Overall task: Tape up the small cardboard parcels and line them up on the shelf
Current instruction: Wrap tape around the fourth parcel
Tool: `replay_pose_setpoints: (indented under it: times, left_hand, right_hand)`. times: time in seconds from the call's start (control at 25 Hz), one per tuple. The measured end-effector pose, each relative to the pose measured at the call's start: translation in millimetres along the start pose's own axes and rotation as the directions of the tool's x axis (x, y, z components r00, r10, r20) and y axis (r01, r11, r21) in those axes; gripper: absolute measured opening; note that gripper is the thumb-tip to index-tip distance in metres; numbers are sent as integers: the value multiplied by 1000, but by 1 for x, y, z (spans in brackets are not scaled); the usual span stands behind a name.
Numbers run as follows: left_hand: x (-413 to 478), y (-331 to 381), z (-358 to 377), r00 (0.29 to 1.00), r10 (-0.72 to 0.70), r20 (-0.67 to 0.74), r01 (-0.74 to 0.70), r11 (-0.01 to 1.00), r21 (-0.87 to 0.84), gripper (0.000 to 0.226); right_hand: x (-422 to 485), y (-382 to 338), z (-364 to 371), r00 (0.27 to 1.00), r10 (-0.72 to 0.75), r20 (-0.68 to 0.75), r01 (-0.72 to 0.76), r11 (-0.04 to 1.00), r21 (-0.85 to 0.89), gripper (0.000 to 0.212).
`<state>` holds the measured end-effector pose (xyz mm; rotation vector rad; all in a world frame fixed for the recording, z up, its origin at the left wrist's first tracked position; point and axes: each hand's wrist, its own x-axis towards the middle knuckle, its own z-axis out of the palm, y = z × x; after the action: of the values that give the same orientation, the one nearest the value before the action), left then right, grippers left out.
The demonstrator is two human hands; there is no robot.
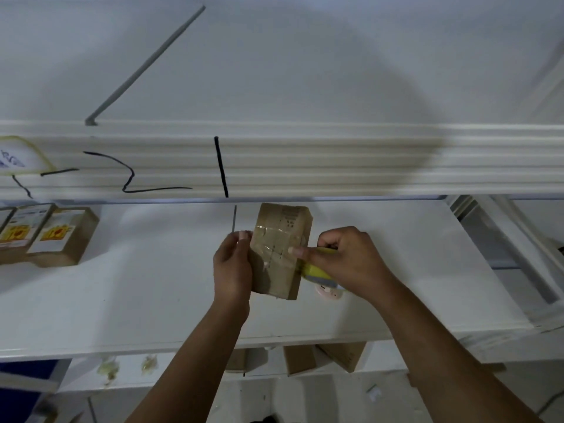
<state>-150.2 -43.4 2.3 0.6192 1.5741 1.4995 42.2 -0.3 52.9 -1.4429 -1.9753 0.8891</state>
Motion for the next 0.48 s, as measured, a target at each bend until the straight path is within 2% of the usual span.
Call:
replay_pose_setpoints:
  times: [0.12,0.2,0.28,0.4,0.48]
  left_hand:
    - [-11,13,0,990,137,41,-138,990,33,51]
    - [-12,14,-2,988,145,61,-146,989,20,39]
    - [-9,14,-5,995,103,1,-103,994,-35,21]
    - [2,20,-13,989,87,-118,-97,992,-78,14]
    - [8,23,-17,989,72,-127,-86,991,-107,26]
  right_hand:
    - [0,-14,-11,999,-39,-16,38,998,-50,67]
    - [0,-21,-14,998,-61,-30,59,995,-79,66]
    - [0,-27,-19,997,-82,-15,81,995,-61,68]
    - [-9,-18,-31,964,-214,157,186,967,174,57]
    - [-24,-2,-33,951,-267,156,189,902,388,53]
